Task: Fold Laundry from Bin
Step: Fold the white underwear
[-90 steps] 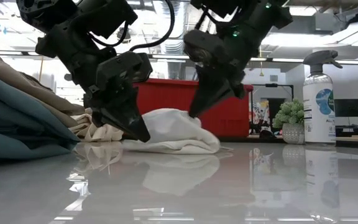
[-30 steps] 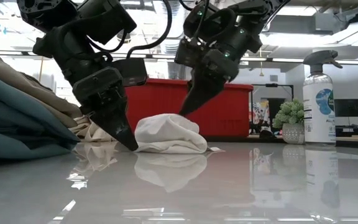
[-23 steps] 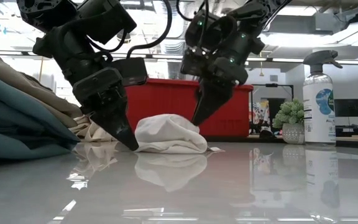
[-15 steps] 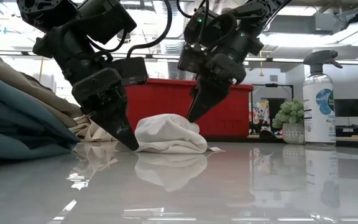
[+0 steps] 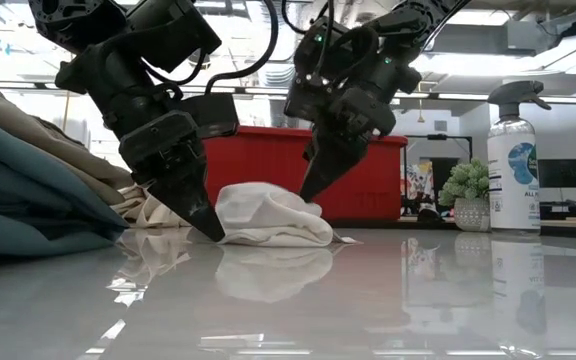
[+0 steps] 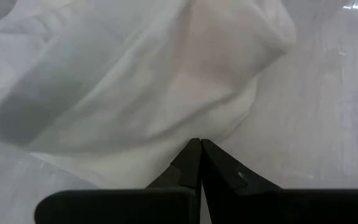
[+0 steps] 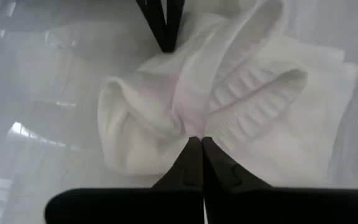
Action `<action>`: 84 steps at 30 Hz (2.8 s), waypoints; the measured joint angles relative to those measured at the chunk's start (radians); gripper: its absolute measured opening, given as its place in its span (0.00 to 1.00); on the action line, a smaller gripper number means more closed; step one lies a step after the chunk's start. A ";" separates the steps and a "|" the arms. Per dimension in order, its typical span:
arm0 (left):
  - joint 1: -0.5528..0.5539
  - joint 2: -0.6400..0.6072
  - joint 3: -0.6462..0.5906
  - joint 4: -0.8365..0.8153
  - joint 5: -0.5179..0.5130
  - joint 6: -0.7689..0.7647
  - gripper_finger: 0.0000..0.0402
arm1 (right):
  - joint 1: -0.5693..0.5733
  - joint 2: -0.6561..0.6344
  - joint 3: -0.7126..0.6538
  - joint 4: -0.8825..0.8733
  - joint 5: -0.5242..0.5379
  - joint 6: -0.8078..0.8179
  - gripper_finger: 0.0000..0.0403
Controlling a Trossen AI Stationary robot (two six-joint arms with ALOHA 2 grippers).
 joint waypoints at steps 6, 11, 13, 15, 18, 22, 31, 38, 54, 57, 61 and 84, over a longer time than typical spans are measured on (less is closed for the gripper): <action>0.000 0.000 0.000 0.002 -0.001 0.006 0.00 | 0.000 0.001 0.009 0.026 0.000 0.035 0.03; 0.000 0.000 0.000 0.004 -0.012 0.003 0.00 | 0.000 0.000 0.076 0.034 0.001 0.008 0.03; 0.000 0.000 0.000 0.008 -0.018 0.003 0.00 | -0.003 0.000 0.099 0.038 0.001 -0.013 0.03; 0.000 0.000 0.000 0.012 -0.022 0.002 0.00 | -0.006 0.001 0.117 0.038 0.001 -0.028 0.03; 0.000 0.000 0.000 0.018 -0.023 0.002 0.00 | -0.011 0.001 0.122 0.050 0.001 -0.044 0.03; 0.000 0.000 0.000 0.029 -0.023 -0.001 0.00 | -0.013 0.043 0.122 0.069 -0.018 -0.036 0.03; 0.000 0.000 0.000 0.034 -0.021 -0.002 0.00 | -0.044 0.009 0.177 0.021 0.044 0.006 0.34; 0.000 0.000 0.000 0.033 -0.021 -0.007 0.00 | -0.071 0.003 0.227 -0.288 -0.051 0.009 0.61; 0.001 0.000 0.000 0.026 -0.027 -0.001 0.00 | -0.033 0.133 0.226 -0.247 -0.071 -0.014 0.56; 0.001 0.000 0.000 0.024 -0.028 0.000 0.00 | -0.037 0.133 0.225 -0.262 -0.086 -0.010 0.55; 0.001 0.000 0.000 0.027 -0.037 0.000 0.00 | -0.032 0.129 0.226 -0.254 -0.083 -0.020 0.44; 0.011 0.000 0.000 0.058 -0.049 0.015 0.00 | -0.025 0.131 0.296 -0.108 -0.075 -0.073 0.04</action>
